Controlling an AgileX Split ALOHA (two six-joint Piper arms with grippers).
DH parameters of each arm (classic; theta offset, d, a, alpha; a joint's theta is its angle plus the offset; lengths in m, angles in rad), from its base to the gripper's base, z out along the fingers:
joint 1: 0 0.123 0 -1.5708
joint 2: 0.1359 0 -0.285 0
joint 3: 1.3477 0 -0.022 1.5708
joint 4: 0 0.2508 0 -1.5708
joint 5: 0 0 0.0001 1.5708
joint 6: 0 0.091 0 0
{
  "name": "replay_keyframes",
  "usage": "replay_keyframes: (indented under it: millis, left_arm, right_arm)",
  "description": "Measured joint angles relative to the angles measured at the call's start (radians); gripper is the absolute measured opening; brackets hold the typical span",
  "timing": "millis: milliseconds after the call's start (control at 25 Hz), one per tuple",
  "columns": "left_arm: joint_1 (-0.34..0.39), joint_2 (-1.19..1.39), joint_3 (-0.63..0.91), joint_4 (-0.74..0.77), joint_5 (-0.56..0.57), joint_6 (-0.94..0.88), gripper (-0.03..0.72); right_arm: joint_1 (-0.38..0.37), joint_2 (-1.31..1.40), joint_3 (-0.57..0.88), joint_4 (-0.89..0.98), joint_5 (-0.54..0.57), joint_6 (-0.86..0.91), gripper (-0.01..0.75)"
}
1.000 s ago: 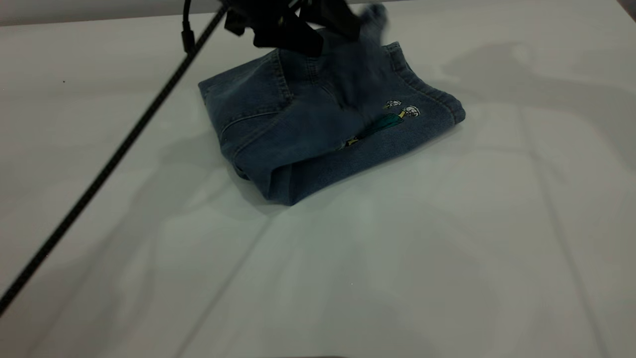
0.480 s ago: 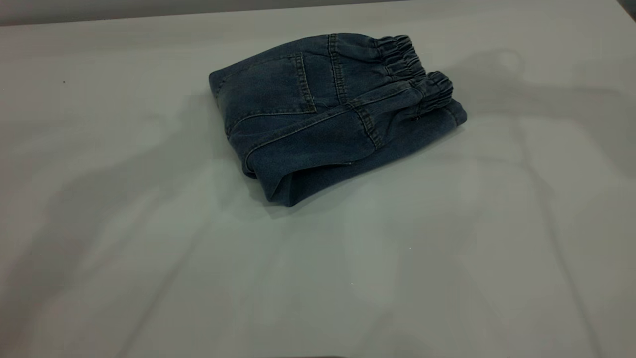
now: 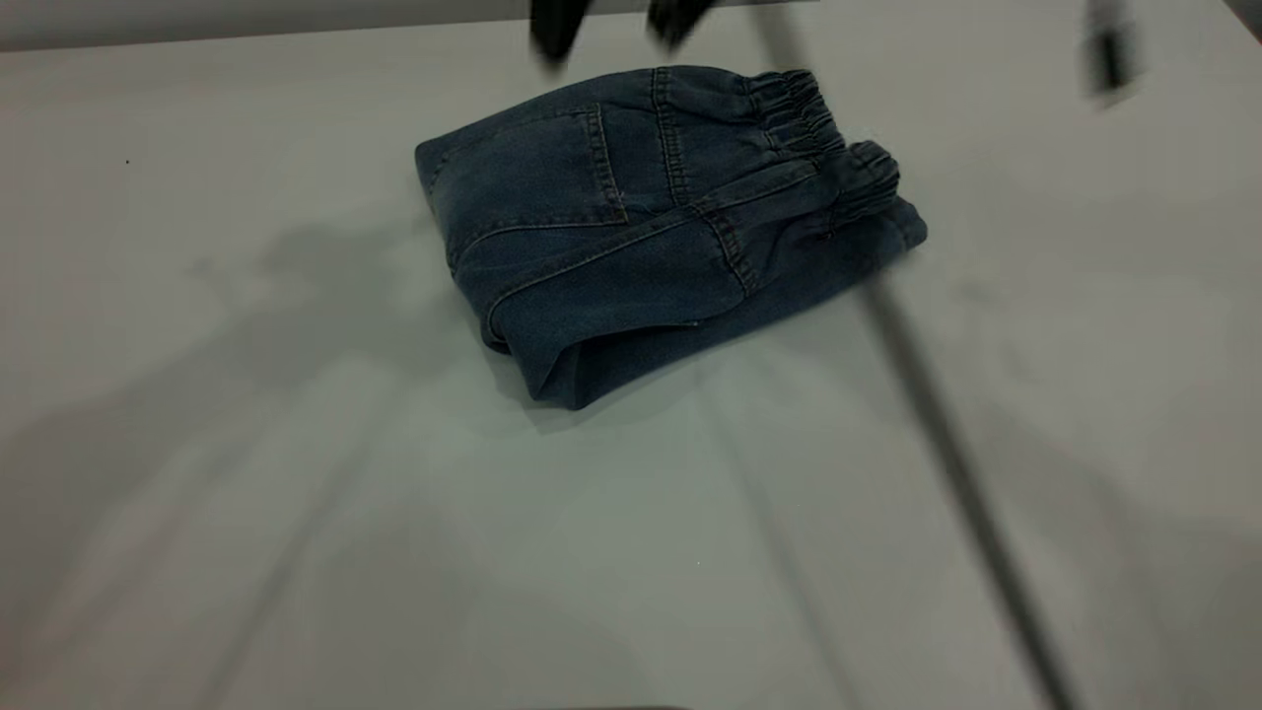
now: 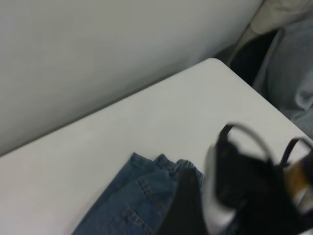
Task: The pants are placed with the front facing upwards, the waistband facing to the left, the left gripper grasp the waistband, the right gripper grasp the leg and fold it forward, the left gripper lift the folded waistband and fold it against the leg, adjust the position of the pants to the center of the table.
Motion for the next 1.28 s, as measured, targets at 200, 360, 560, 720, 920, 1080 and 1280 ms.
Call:
replay_keyframes:
  millis: [200,360,560,720,920,1080,1280]
  left_arm:
    - [0.0,0.0,0.052,-0.016,0.017,-0.002,0.587]
    - [0.0,0.0,0.06,-0.019,0.064,-0.002,0.587]
    - [0.0,0.0,0.063,-0.048,0.089,-0.002,0.587]
    - [0.0,0.0,0.063,-0.053,0.102,-0.002,0.587]
    - [0.0,0.0,0.063,-0.053,0.111,-0.002,0.587]
    - [-0.001,0.0,0.063,-0.053,0.112,-0.002,0.587]
    - [-0.001,0.0,0.063,-0.053,0.116,-0.002,0.587]
  right_arm:
    - [0.076,0.142,-0.135,-0.241,0.058,0.201,0.507]
    - [0.066,0.232,-0.204,-0.279,0.131,0.236,0.507]
    - [0.06,0.284,-0.211,-0.289,0.2,0.246,0.507]
    - [0.058,0.29,-0.212,-0.24,0.228,0.267,0.507]
    - [0.058,0.302,-0.212,-0.136,0.237,0.303,0.507]
    - [0.058,0.327,-0.214,-0.13,0.222,0.392,0.507]
    - [0.058,0.343,-0.223,-0.138,0.21,0.553,0.507]
